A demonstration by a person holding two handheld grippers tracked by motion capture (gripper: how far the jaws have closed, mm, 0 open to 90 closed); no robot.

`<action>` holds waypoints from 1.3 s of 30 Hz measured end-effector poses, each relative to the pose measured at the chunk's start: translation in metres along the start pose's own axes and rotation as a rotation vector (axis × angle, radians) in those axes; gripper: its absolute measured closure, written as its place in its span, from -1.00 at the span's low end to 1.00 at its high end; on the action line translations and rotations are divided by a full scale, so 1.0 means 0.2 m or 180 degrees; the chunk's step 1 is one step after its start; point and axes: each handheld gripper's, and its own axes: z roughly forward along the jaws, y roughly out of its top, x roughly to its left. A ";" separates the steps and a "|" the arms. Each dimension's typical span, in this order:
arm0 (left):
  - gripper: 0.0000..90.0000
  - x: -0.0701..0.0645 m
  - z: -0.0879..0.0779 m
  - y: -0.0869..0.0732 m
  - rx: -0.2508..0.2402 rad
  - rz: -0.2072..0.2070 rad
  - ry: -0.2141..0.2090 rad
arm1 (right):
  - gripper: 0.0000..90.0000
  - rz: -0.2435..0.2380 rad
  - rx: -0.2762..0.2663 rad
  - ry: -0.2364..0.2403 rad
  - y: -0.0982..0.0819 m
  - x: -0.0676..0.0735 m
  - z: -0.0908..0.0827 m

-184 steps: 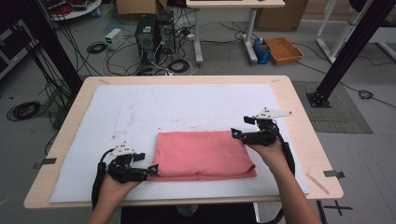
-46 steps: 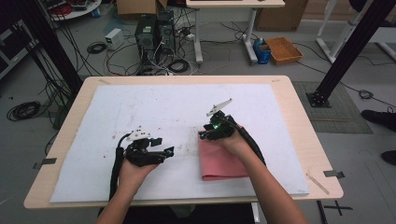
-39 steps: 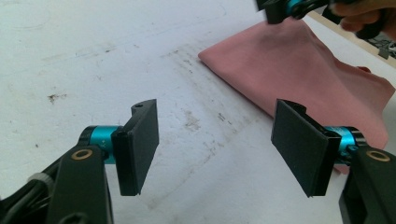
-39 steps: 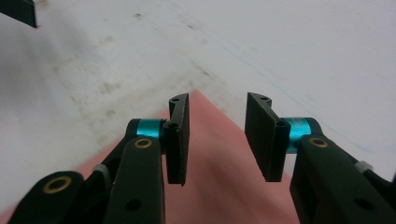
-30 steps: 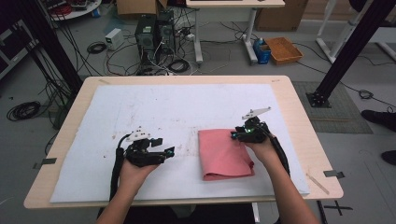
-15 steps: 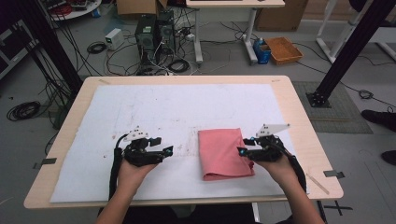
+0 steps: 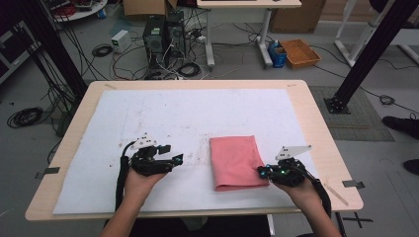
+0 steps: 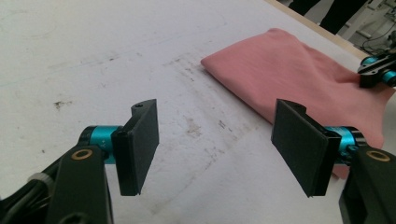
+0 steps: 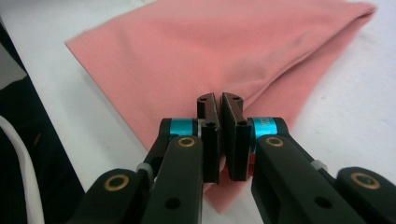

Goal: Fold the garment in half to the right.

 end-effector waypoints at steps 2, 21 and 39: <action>-0.28 0.01 0.00 0.00 -0.0009 -0.0009 0.0010 | 0.91 0.0034 -0.0038 -0.0012 -0.01 0.00 -0.03; -0.31 0.02 -0.03 0.03 -0.0100 -0.0050 0.0030 | -0.03 -0.0269 -0.0564 0.0097 0.18 0.12 0.08; -0.36 0.04 -0.05 0.03 -0.0127 -0.0058 0.0060 | -0.03 -0.0577 -0.0159 0.0188 0.21 0.28 0.37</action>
